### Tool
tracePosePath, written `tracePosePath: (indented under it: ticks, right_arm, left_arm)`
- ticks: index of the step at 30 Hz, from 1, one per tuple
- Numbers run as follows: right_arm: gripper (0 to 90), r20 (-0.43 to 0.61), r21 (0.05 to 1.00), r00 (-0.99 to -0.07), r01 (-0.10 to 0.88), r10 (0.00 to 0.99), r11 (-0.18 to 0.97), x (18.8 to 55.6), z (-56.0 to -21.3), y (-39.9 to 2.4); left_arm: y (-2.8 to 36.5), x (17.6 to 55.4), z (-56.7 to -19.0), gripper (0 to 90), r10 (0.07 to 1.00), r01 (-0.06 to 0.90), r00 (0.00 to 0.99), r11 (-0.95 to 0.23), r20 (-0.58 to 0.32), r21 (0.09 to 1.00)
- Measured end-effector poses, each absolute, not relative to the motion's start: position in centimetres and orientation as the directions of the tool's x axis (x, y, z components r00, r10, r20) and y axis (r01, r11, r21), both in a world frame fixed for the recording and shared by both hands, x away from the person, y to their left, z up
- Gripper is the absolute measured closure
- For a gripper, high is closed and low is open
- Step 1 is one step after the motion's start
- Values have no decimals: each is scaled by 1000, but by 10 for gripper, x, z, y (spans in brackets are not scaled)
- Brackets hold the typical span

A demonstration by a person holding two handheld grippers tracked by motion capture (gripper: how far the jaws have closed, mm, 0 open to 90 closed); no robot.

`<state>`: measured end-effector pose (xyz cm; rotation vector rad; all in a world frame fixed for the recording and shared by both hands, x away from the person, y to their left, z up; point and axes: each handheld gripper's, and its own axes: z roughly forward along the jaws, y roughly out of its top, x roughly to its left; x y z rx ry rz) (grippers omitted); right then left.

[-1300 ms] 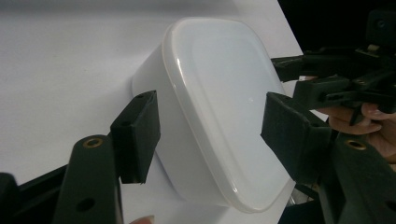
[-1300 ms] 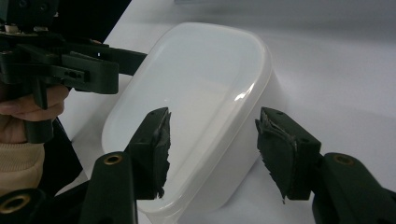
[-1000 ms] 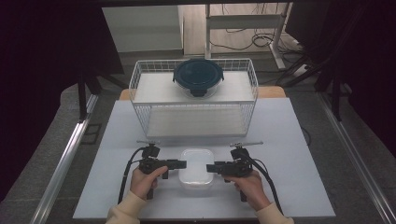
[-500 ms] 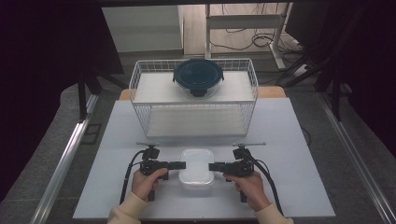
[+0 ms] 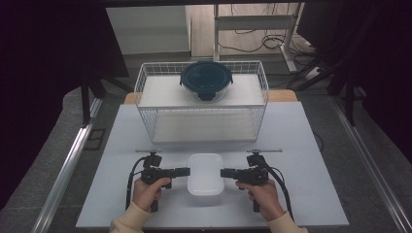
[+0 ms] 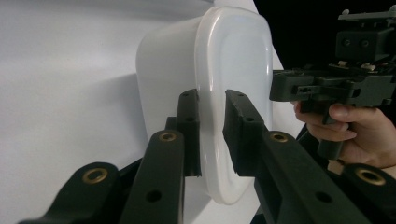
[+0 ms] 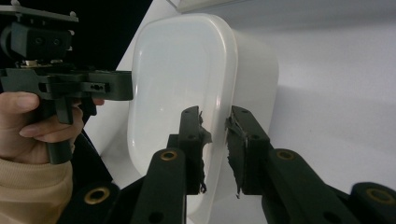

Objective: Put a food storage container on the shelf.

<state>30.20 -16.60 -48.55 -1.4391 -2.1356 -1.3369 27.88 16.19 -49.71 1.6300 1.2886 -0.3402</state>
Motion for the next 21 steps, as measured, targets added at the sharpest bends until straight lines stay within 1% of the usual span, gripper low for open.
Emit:
tracePosePath:
  ticks: [7,11,21]
  right_arm:
    - [784,604,572,-507,813,615,108,300,-481,-166]
    - [785,596,585,-520,803,612,113,299,-479,-165]
    - [785,575,627,-564,769,593,123,296,-467,-165]
  left_arm:
    - [162,275,-493,794,578,845,404,60,-709,531]
    - [162,273,-488,794,593,835,420,45,-687,549]
    - [163,266,-473,796,598,803,457,41,-659,594]
